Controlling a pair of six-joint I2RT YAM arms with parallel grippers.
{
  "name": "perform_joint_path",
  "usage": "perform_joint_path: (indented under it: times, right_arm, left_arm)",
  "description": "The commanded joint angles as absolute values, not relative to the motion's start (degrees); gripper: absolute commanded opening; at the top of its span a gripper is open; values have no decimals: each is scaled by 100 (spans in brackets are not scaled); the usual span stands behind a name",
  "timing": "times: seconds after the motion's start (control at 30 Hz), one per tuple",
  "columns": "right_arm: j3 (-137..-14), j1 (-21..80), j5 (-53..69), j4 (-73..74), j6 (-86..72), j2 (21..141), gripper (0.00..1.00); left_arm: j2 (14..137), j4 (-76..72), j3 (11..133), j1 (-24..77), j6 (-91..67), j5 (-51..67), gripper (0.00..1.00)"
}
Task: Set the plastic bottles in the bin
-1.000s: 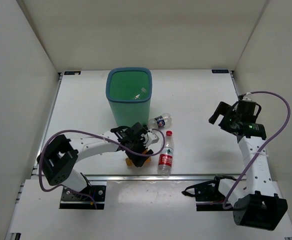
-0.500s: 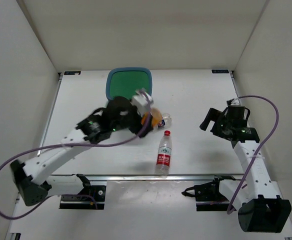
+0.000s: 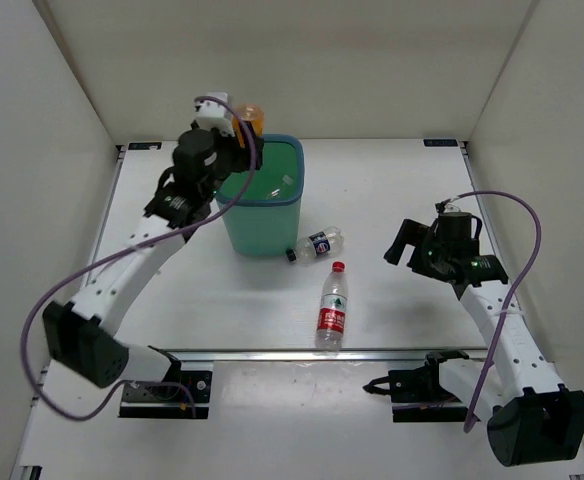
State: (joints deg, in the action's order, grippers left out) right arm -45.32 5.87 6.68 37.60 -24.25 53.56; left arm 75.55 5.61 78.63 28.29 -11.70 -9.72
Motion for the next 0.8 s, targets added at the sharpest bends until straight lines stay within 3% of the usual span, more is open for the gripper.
perform_joint_path:
  times: [0.0, 0.03, 0.17, 0.2, 0.4, 0.53, 0.77]
  right_arm:
    - [-4606, 510, 642, 3577, -2470, 5396, 99]
    - [-4614, 545, 659, 3577, -2461, 5370, 99]
    - [-4649, 668, 685, 3516, -2461, 5501, 99]
    - [-4693, 833, 686, 3550, -2513, 5537, 99]
    - [-4685, 2345, 211, 3060, -2969, 5915, 100]
    - [-4666, 3039, 194, 2751, -3312, 6345, 99]
    - [-4755, 3752, 210, 2287, -3665, 7355, 99]
  left_arm:
    - [7901, 720, 7761, 2708, -1282, -1397, 47]
    - [7936, 738, 7735, 2646, -1379, -1293, 50]
    - [7972, 992, 7830, 2794, -1310, -1220, 95]
    - [7919, 1063, 7848, 2917, -1249, -1300, 99]
    - [7426, 2131, 8567, 3041, -1310, -591, 99]
    - [7085, 3530, 8641, 3470, -1274, -1089, 99]
    - [4915, 4393, 6040, 2901, -2390, -889, 99]
